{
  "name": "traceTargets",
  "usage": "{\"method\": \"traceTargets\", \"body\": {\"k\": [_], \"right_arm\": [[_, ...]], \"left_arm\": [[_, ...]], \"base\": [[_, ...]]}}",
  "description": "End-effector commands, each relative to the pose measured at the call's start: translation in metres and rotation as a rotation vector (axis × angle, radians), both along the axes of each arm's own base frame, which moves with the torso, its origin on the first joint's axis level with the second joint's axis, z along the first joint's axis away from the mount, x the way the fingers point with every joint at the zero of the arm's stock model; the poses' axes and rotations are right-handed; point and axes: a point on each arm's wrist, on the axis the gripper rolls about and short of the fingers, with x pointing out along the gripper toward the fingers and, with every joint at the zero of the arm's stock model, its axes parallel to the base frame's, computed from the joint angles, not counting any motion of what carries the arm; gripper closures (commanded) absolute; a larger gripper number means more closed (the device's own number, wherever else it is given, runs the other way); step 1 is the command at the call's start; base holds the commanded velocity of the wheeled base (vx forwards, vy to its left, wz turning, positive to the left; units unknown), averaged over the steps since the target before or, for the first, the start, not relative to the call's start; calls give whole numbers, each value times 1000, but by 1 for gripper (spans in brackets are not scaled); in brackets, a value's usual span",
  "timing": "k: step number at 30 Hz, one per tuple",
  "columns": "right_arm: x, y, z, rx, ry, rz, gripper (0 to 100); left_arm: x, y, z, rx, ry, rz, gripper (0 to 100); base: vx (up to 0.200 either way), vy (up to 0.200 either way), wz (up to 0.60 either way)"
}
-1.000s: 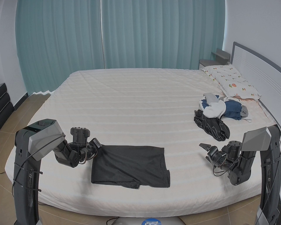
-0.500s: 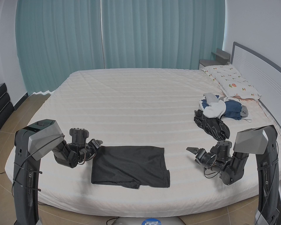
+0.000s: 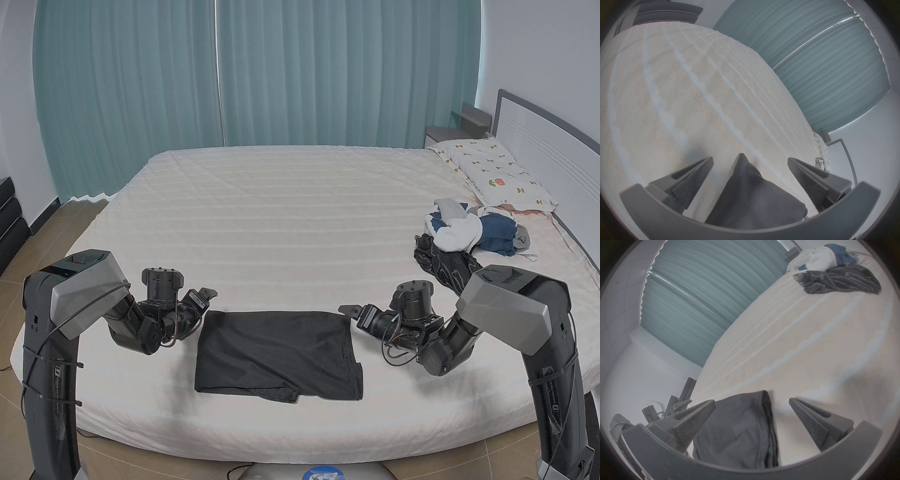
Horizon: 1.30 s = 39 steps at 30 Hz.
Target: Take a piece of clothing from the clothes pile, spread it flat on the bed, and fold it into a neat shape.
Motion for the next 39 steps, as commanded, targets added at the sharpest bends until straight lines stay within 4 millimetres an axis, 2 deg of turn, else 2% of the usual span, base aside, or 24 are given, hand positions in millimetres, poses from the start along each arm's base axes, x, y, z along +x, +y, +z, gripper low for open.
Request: {"method": "traceTargets", "body": {"k": [1, 13, 14, 24, 39], "right_arm": [[14, 27, -23, -37, -9, 35, 0], [28, 32, -26, -23, -34, 30, 0], [28, 31, -26, -24, -33, 28, 100], [34, 30, -22, -18, -56, -12, 100], [42, 22, -26, -23, -64, -56, 100]], "left_arm": [[0, 0, 3, -6, -6, 2, 0], [0, 0, 2, -2, -5, 1, 0], [0, 0, 2, -2, -5, 1, 0], [1, 0, 3, -2, -8, 1, 0], [1, -1, 3, -1, -12, 0, 0]], "base": [[0, 0, 0], [0, 0, 0], [0, 0, 0], [0, 0, 0], [0, 0, 0]]}}
